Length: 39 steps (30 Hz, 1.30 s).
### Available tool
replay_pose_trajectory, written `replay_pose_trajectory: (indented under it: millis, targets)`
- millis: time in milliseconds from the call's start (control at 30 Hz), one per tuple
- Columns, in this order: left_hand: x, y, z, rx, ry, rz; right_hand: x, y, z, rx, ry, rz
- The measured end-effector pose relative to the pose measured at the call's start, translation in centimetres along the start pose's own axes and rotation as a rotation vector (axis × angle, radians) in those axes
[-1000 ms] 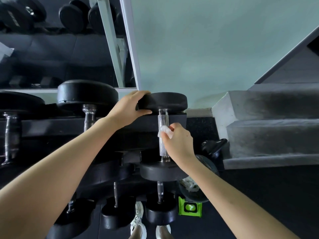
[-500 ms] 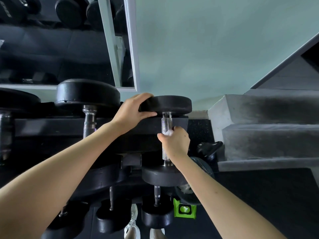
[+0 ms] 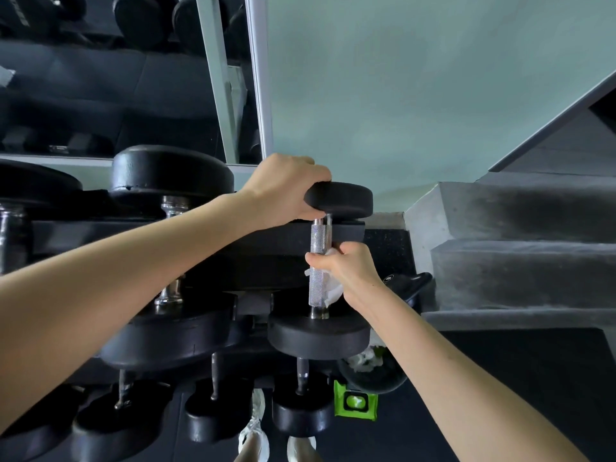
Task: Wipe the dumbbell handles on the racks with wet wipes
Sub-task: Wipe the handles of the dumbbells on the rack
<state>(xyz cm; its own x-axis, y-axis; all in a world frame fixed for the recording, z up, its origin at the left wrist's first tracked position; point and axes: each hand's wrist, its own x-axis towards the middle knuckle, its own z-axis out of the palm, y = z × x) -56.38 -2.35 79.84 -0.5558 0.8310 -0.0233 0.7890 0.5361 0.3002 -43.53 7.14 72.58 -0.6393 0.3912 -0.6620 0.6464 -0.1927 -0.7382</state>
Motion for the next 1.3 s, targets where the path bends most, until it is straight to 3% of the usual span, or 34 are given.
replay_pose_trajectory:
  millis: [133, 233, 400, 500, 567, 633, 733, 800, 900, 1033, 1100, 1200, 1300]
  targets:
    - [2.0, 1.1, -0.5, 0.237, -0.077, 0.015, 0.7, -0.4, -0.5, 0.063, -0.074, 0.048]
    - [2.8, 2.1, -0.2, 0.268, -0.076, -0.021, 1.4, -0.5, -1.7, 0.056, -0.167, 0.057]
    - [2.1, 1.7, -0.1, 0.135, -0.036, -0.039, 0.9, 0.3, -2.9, 0.003, -0.247, 0.022]
    - [0.3, -0.6, -1.1, -0.135, -0.054, -0.143, -0.6, 0.8, -3.7, -0.084, -0.211, -0.041]
    - [-0.6, -1.9, -1.4, -0.38, -0.07, -0.228, -1.5, 0.9, -3.9, -0.347, -0.039, -0.223]
    - [-0.6, -2.1, -1.0, -0.467, -0.068, -0.233, -2.3, 0.4, -3.3, -0.5, 0.134, -0.468]
    - [-0.1, -1.7, -0.4, -0.503, -0.053, -0.228, -1.2, -0.5, -2.0, -0.703, 0.469, -1.079]
    - [-0.1, -1.9, -0.4, -0.488, -0.047, -0.227, 0.4, -0.6, -1.2, -0.821, 0.543, -1.389]
    - [-0.7, -2.5, -0.3, -0.467, -0.034, -0.225, 1.7, 0.9, -0.5, -1.02, 0.381, -1.448]
    - [-0.9, -2.1, -0.1, -0.447, -0.022, -0.225, 1.4, 3.0, -3.9, -1.325, -0.097, -1.353]
    - [-0.7, -1.8, -0.1, -0.439, -0.025, -0.234, 1.7, 1.7, -5.5, -1.508, -0.245, -1.384]
    - [-0.8, -1.9, -0.1, -0.45, -0.031, -0.251, 3.8, -0.6, -5.0, -1.612, -0.248, -1.48]
    - [-1.0, -2.2, 0.0, -0.448, -0.037, -0.256, 4.1, 0.4, -3.7, -1.495, -0.124, -1.501]
